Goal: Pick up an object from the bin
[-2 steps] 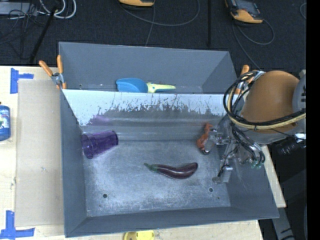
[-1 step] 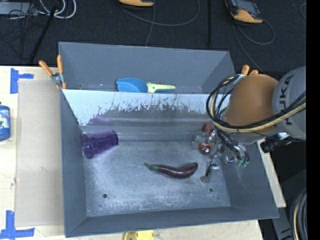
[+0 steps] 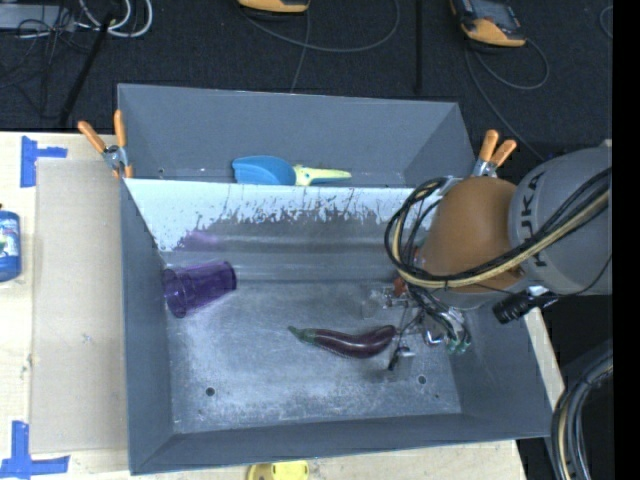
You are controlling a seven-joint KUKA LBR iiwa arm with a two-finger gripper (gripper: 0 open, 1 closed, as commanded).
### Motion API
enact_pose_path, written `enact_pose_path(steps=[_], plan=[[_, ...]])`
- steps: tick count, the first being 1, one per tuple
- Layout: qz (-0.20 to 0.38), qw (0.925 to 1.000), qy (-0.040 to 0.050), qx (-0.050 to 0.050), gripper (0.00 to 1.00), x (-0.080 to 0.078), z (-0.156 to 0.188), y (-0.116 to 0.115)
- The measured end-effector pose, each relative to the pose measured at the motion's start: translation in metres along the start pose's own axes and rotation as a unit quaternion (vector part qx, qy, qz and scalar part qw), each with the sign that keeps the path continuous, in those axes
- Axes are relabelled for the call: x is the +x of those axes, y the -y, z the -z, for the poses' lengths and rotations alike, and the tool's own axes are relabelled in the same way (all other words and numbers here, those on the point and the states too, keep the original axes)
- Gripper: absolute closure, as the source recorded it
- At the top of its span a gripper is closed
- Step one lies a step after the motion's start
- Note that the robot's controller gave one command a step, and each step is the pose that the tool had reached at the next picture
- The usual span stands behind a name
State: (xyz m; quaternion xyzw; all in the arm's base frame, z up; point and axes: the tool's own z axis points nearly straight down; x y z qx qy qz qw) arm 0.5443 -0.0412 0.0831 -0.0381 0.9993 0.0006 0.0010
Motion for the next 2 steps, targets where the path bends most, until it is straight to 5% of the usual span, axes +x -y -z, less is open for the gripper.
enact_pose_path(steps=[1,2], plan=[[-0.025,0.9997,-0.0003,0.000,1.00,-0.0046,-0.0132,-0.0085],[-0.025,0.9997,-0.0006,0.000,1.00,-0.0044,-0.0135,-0.0086]])
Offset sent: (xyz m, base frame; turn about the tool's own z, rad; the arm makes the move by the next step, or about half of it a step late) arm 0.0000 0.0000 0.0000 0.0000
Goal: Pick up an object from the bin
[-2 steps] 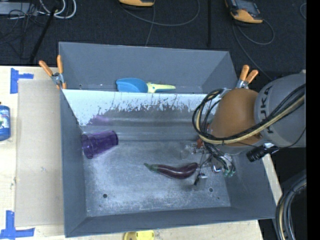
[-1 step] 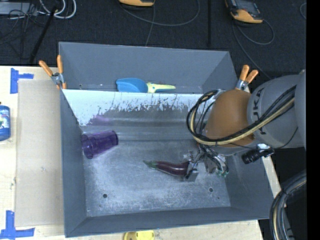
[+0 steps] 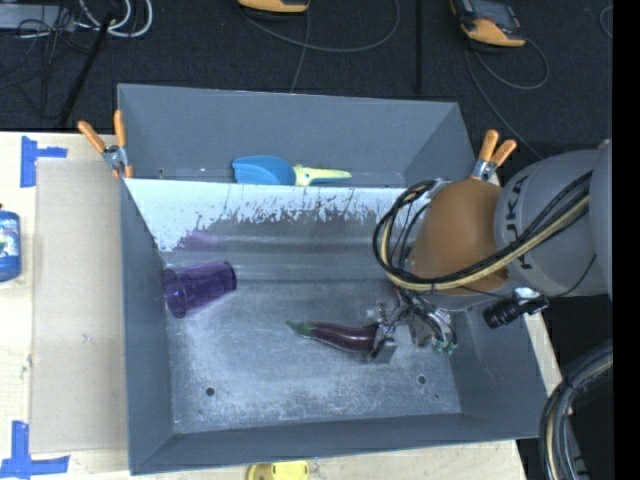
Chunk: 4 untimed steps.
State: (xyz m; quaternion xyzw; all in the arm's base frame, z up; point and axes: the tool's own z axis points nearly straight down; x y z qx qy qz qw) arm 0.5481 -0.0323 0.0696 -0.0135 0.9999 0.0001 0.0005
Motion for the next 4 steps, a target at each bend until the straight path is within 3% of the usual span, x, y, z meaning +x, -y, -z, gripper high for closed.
enact_pose_path(steps=[1,2,3,4], plan=[[-0.009,1.0000,0.0000,0.000,1.00,0.028,0.131,0.013],[-0.008,1.0000,-0.0001,0.000,0.00,0.028,0.131,0.013],[-0.007,1.0000,-0.0001,0.000,0.00,0.028,0.131,0.013],[0.115,0.9933,-0.0033,-0.001,1.00,0.038,0.038,-0.031]])
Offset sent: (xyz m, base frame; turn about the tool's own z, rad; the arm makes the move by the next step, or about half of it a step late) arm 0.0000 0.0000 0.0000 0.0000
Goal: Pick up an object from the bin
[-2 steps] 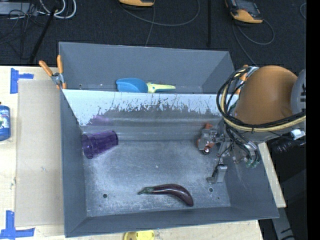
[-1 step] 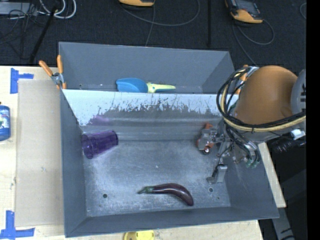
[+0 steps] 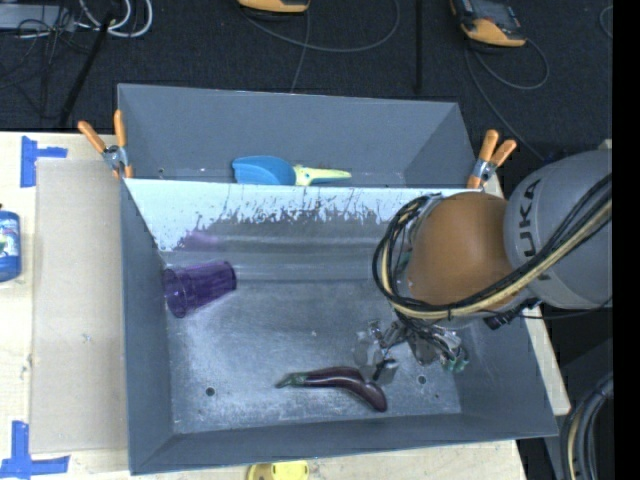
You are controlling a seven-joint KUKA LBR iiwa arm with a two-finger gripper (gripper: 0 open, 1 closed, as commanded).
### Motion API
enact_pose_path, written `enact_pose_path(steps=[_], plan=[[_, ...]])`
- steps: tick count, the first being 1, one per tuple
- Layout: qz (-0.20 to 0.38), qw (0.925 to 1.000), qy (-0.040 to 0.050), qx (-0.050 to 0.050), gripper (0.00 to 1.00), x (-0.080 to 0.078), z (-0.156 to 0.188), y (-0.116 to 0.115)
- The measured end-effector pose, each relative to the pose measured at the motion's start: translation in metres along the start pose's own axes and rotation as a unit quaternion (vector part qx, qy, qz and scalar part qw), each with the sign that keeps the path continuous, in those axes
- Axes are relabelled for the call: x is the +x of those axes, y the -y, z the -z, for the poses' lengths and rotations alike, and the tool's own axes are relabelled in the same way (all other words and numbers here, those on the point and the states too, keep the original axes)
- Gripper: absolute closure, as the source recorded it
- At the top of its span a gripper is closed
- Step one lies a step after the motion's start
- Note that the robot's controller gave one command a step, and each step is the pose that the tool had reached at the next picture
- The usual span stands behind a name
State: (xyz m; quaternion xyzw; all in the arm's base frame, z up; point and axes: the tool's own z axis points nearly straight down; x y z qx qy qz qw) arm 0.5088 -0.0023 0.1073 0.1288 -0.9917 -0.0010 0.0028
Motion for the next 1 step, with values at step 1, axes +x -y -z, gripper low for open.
enact_pose_path(steps=[1], plan=[[0.000,1.0000,0.0020,0.001,0.00,-0.0011,0.0019,0.0009]])
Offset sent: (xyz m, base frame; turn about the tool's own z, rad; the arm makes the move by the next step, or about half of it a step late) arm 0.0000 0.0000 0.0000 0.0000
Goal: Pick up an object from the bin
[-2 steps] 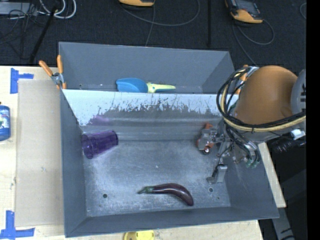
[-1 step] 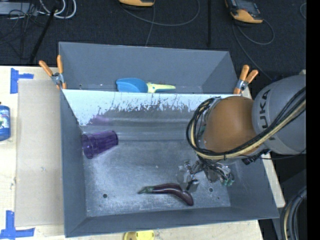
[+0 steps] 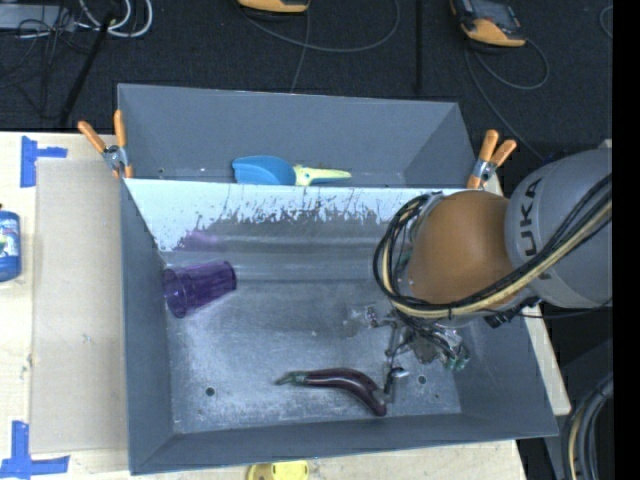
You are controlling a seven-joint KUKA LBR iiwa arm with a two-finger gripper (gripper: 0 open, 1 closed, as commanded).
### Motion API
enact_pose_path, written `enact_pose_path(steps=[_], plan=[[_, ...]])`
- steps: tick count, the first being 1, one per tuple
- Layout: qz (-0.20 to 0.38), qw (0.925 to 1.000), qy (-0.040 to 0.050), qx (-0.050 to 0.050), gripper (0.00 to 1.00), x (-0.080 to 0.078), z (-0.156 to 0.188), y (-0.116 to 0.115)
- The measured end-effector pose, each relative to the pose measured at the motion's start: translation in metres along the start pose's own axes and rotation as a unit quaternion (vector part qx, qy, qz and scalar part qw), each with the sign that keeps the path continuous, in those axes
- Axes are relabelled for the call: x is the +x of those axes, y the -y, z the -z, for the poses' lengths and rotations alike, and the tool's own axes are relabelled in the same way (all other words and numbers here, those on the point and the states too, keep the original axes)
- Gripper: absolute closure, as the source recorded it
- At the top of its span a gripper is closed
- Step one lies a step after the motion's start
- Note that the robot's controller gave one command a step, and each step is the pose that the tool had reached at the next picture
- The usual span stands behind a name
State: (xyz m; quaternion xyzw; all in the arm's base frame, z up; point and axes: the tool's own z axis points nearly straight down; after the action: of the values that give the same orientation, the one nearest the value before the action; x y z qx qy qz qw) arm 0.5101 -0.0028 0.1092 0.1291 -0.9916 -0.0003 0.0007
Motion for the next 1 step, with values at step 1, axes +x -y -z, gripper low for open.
enact_pose_path(steps=[1], plan=[[0.000,1.0000,0.0000,0.000,0.00,0.0000,0.0000,0.0000]])
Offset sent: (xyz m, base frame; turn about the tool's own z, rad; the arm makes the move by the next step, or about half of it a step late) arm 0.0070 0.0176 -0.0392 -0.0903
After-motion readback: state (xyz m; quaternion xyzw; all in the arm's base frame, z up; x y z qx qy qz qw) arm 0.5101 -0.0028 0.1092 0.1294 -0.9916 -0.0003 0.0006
